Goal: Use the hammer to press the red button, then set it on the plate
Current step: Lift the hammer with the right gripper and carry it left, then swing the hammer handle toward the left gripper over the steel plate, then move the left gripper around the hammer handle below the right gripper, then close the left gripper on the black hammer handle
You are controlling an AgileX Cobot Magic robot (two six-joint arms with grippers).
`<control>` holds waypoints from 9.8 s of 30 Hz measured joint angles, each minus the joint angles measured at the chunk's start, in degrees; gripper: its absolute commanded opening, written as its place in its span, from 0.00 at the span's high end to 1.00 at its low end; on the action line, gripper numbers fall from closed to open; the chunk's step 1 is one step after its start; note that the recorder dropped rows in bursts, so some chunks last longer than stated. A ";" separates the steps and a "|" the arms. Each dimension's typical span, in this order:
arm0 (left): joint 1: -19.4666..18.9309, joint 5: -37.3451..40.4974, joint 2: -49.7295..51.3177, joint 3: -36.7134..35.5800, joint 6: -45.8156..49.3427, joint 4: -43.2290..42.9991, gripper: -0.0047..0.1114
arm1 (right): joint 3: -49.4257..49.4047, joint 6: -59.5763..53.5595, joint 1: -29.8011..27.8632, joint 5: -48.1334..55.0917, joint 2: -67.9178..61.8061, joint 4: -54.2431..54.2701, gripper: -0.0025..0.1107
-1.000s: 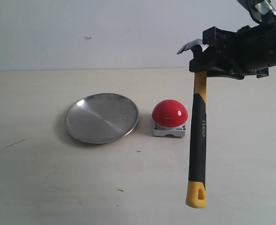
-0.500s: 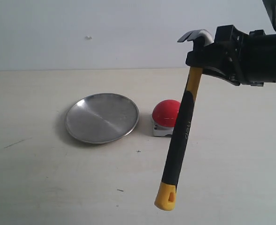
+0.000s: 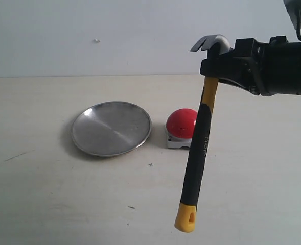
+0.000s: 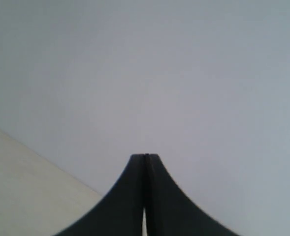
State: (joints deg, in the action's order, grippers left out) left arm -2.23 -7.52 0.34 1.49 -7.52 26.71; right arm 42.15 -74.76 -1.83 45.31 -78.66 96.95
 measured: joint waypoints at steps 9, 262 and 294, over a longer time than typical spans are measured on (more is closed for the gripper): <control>0.00 -0.61 0.00 0.00 1.75 -1.63 0.96 | 1.91 -1.92 0.42 -3.70 0.00 0.49 0.98; 18.59 -46.21 111.76 51.42 -62.31 -120.28 0.48 | 18.72 67.83 32.41 -48.02 -15.98 -51.47 0.98; 18.78 -46.14 113.58 51.69 -59.72 -115.76 0.69 | 18.72 67.83 32.41 -48.24 -15.98 -51.47 0.98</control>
State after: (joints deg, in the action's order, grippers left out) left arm 16.55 -53.66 113.92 53.19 -67.24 -89.04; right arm 60.87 -6.93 30.58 -2.93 -94.64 45.48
